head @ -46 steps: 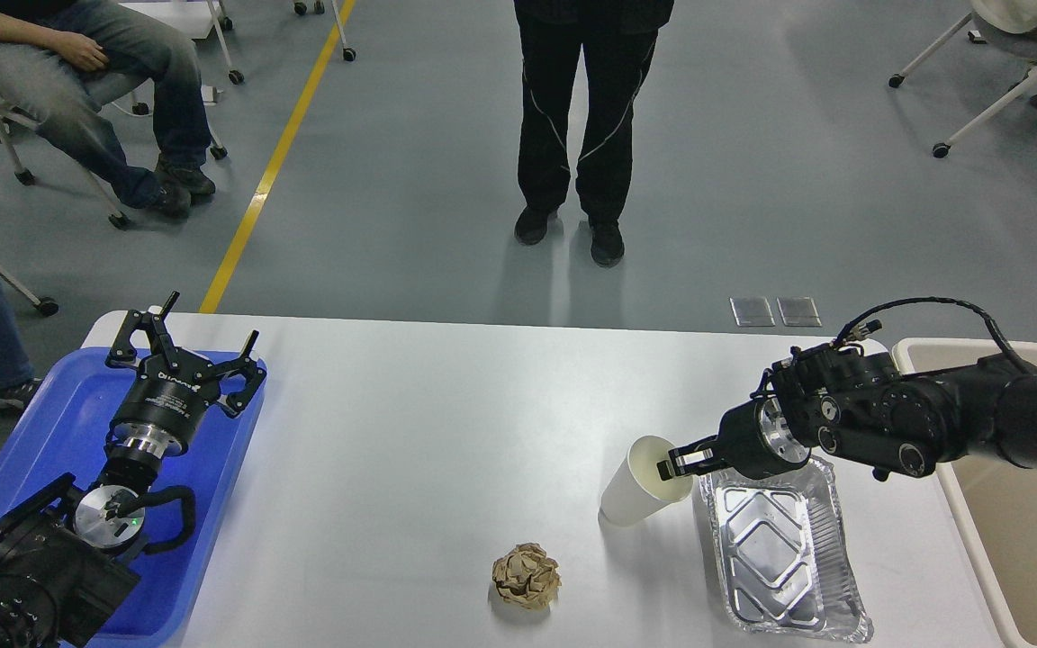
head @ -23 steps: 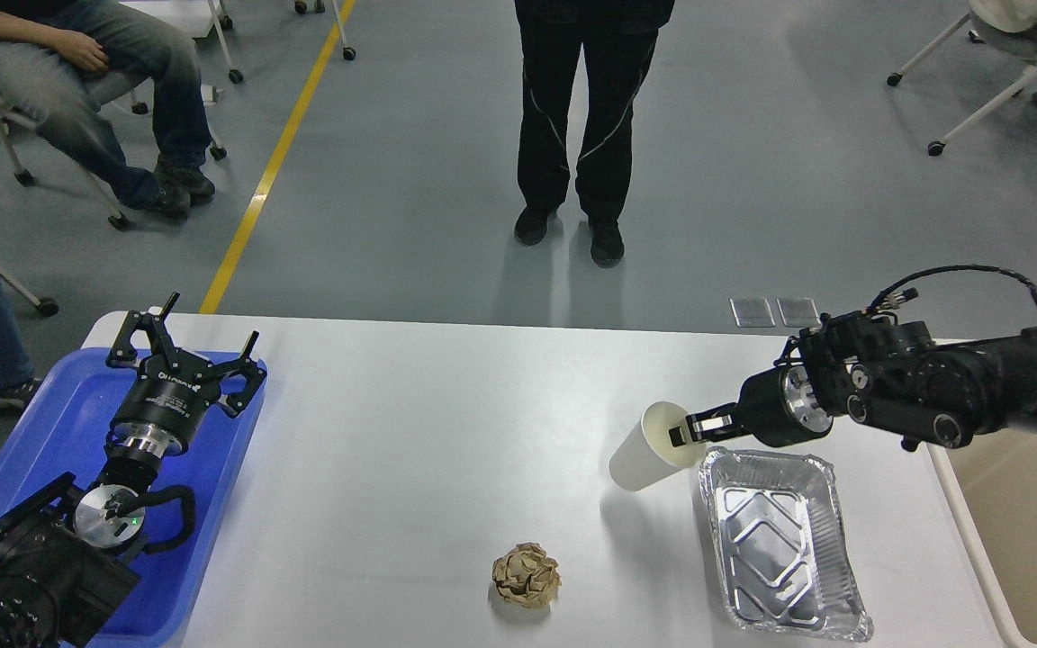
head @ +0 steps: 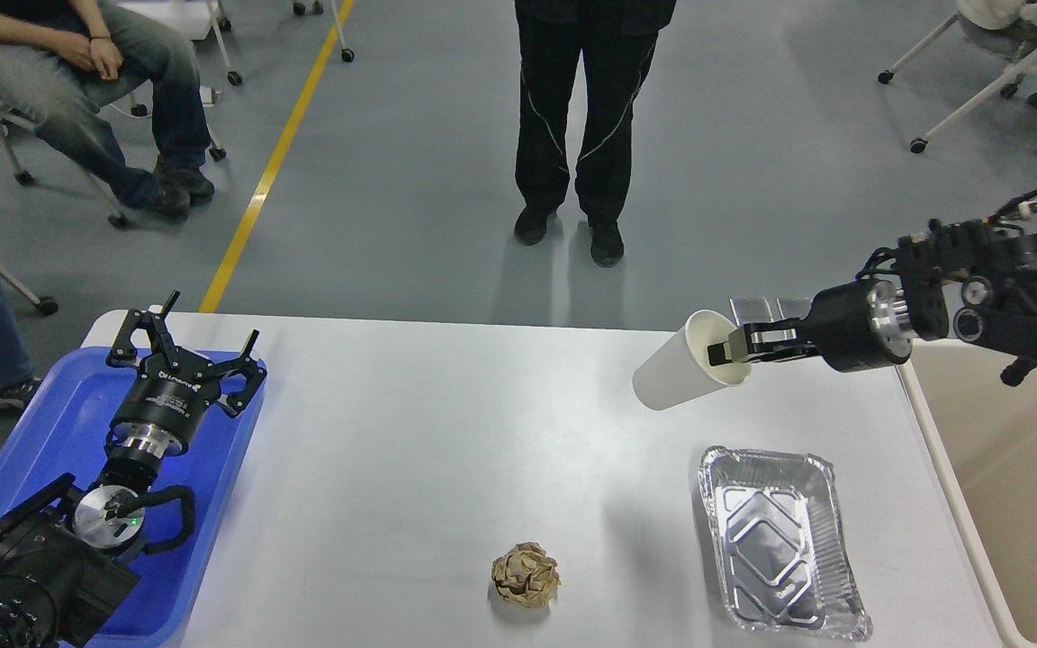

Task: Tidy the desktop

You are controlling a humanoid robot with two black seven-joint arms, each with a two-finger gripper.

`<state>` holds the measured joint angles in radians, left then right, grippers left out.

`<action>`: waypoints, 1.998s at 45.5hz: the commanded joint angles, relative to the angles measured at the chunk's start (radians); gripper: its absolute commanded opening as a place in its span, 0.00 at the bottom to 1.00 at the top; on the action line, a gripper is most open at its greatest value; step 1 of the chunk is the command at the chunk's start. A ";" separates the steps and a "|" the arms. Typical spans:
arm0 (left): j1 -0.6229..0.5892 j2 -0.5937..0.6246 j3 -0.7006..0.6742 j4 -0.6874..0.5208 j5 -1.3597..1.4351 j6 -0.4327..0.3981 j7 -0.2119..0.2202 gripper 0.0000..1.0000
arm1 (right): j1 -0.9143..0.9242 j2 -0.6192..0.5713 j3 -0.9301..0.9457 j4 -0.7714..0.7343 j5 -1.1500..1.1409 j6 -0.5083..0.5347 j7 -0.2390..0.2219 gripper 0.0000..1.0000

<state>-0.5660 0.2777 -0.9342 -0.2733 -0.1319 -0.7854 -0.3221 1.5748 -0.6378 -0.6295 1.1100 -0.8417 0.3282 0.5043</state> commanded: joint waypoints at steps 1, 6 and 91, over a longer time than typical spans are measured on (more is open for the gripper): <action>0.000 0.000 0.000 0.000 0.000 0.000 0.000 1.00 | 0.094 -0.094 0.040 0.053 0.030 0.077 0.002 0.00; 0.000 0.000 0.000 -0.001 0.000 0.000 0.000 1.00 | 0.102 -0.109 0.063 0.053 0.030 0.098 0.002 0.00; 0.000 0.000 0.000 0.000 0.000 0.000 0.000 1.00 | -0.650 -0.063 0.294 -1.050 0.552 -0.222 -0.628 0.00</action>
<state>-0.5660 0.2777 -0.9342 -0.2733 -0.1319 -0.7854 -0.3221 1.0240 -0.7381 -0.4036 0.1007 -0.2980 0.2169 0.0405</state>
